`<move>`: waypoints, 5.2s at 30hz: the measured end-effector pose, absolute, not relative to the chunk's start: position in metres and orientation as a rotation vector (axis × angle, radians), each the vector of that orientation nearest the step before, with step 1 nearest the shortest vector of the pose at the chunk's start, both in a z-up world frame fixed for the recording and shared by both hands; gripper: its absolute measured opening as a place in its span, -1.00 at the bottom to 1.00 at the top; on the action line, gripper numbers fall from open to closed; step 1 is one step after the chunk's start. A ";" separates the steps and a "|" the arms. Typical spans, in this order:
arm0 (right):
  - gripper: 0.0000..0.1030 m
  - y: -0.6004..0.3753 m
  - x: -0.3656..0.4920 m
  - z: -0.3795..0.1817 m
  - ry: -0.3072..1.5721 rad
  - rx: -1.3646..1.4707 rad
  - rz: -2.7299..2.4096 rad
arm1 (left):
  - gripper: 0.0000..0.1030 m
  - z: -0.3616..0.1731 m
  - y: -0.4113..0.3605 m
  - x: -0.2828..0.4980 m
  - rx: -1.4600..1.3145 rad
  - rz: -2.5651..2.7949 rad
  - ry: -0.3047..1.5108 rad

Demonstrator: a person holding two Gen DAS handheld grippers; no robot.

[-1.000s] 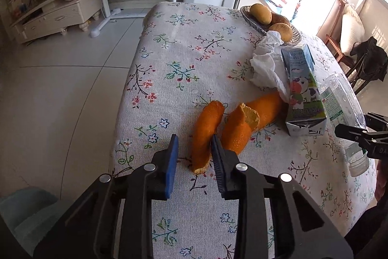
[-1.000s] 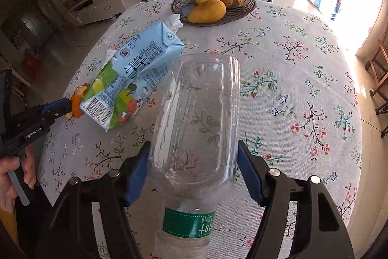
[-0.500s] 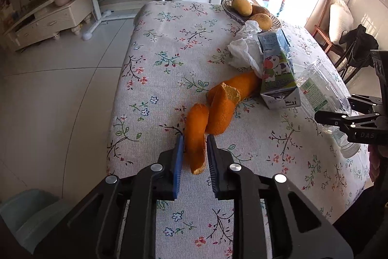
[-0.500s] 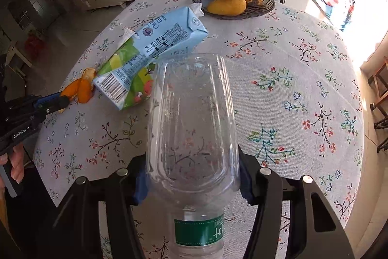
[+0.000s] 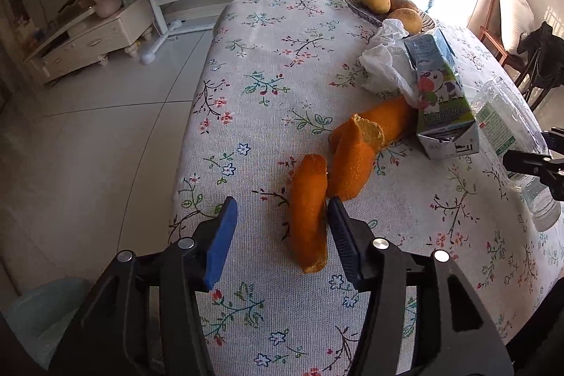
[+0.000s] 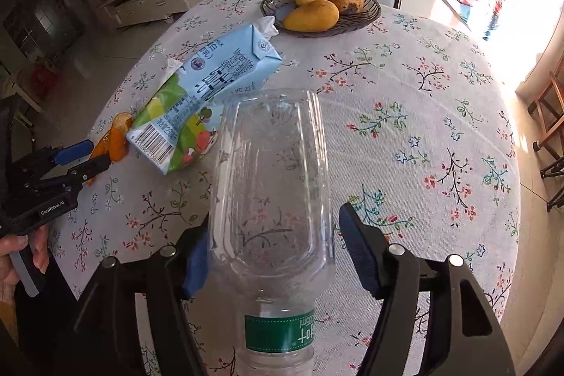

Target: Collect trash

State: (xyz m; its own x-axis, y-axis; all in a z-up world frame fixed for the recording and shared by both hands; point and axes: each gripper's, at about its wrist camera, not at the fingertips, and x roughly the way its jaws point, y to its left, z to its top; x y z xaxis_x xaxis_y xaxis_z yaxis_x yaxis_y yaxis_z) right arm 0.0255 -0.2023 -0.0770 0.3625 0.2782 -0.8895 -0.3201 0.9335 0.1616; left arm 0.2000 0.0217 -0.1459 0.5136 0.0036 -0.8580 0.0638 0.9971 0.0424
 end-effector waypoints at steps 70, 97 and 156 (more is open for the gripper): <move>0.20 -0.205 -0.001 -0.082 1.115 -0.032 0.343 | -0.12 -0.145 -0.008 0.157 0.114 -0.137 1.007; 0.12 -0.202 -0.056 -0.038 0.882 0.278 0.412 | -0.70 -0.086 0.028 0.108 -0.027 -0.205 0.807; 0.53 -0.170 -0.226 -0.079 0.878 0.199 0.439 | -0.70 -0.119 -0.020 -0.053 0.081 -0.376 0.873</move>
